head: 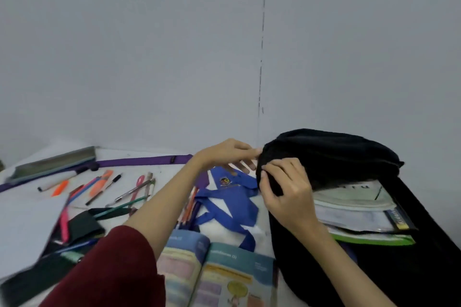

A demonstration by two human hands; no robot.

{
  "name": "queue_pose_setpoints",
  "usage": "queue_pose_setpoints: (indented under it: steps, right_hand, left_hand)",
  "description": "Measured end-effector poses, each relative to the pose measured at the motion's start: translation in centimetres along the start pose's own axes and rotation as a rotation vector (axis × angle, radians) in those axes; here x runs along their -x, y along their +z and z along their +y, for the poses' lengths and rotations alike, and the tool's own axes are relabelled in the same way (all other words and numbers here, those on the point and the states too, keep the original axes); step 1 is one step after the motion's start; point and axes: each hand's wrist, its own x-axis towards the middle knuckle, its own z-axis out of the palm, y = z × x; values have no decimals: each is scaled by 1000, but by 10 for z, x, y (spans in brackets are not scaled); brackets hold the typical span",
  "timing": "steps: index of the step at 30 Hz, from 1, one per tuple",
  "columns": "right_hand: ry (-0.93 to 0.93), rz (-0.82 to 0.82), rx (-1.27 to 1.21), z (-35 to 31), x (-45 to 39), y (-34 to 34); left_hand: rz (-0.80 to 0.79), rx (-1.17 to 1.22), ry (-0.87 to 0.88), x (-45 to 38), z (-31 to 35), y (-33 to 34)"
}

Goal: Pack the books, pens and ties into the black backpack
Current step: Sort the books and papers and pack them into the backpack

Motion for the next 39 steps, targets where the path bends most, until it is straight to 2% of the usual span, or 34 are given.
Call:
queue_pose_setpoints:
  steps: [3,5,7,11,14,18,21,24,26,30,34,37,39]
  right_hand:
    - [-59,-80,-111,-50,-2,47]
    - [-62,-145,-178,-86,1,81]
    - [-48,-254,-262,-133,6,121]
    - [-35,-581,-424,-242,22,211]
    - [-69,-795,-469,-311,33,268]
    - [-83,-1088,-454,-376,45,322]
    - [-78,-1196,-402,-407,52,347]
    - [-49,-1249,-373,-417,58,361]
    - [-18,-1232,-370,-419,60,369]
    - [164,-1186,-451,-418,59,381]
    - [391,-1164,-605,-416,47,385]
    - [653,-1150,-741,-416,28,383]
    - [908,-1158,-862,-413,14,379]
  left_hand:
    - [263,208,-77,56,-82,-25]
    - [440,243,-157,99,-133,-42]
    - [582,229,-240,151,-187,-67]
    - [861,95,-479,268,-281,-121]
    - [1006,26,-657,337,-343,-152]
    - [1110,-138,-868,395,-409,-177]
    - [1048,-87,-990,415,-435,-185]
    - [946,-172,-1039,420,-443,-187]
    - [975,-181,-1039,423,-446,-191]
    - [1153,-30,-931,428,-435,-209]
    - [1224,163,-642,420,-403,-234]
    - [1153,527,-432,400,-374,-244]
    - [946,624,-394,382,-363,-245]
